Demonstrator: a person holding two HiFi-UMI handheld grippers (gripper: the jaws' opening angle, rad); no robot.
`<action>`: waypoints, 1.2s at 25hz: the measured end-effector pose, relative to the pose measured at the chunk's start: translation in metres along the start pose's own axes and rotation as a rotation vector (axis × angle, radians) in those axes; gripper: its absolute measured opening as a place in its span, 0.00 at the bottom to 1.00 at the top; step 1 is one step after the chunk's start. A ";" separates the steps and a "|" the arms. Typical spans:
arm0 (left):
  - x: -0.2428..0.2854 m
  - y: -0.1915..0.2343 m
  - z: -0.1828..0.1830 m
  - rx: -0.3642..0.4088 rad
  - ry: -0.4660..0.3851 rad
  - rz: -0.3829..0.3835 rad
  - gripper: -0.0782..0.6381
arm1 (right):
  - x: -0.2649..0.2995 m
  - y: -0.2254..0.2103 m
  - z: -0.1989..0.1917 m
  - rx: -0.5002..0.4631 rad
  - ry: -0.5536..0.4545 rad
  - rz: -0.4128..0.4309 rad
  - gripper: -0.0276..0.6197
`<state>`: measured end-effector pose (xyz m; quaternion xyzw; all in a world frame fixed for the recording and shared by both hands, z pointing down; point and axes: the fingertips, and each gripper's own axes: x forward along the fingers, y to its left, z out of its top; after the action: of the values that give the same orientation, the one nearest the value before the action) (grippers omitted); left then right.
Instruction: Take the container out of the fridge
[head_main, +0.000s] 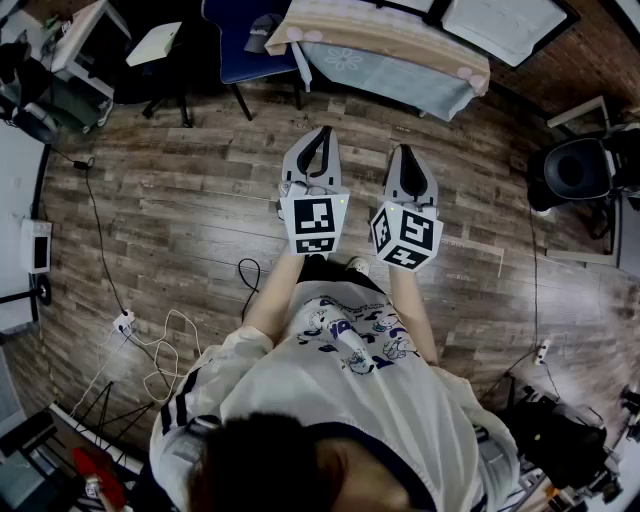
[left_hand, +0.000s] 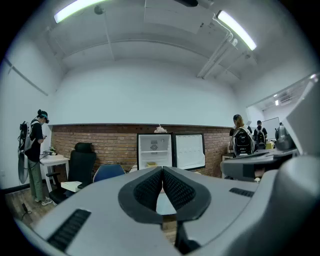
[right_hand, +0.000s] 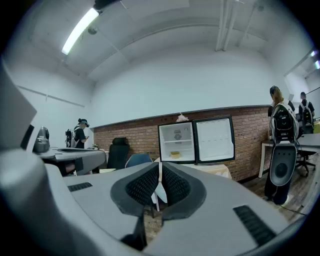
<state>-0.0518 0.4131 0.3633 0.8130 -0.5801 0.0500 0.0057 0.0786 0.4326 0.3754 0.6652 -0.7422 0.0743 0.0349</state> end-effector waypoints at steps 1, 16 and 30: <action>0.001 -0.001 0.000 -0.002 -0.001 0.000 0.13 | 0.001 -0.001 0.000 0.000 0.000 0.000 0.11; 0.005 0.006 -0.005 -0.021 0.008 0.007 0.13 | 0.006 0.001 -0.005 0.012 0.014 0.002 0.11; 0.033 0.042 -0.016 0.003 0.013 -0.028 0.13 | 0.046 0.026 -0.019 0.029 0.037 -0.016 0.11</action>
<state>-0.0820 0.3689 0.3801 0.8208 -0.5684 0.0562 0.0092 0.0467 0.3929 0.3990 0.6700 -0.7349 0.0971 0.0397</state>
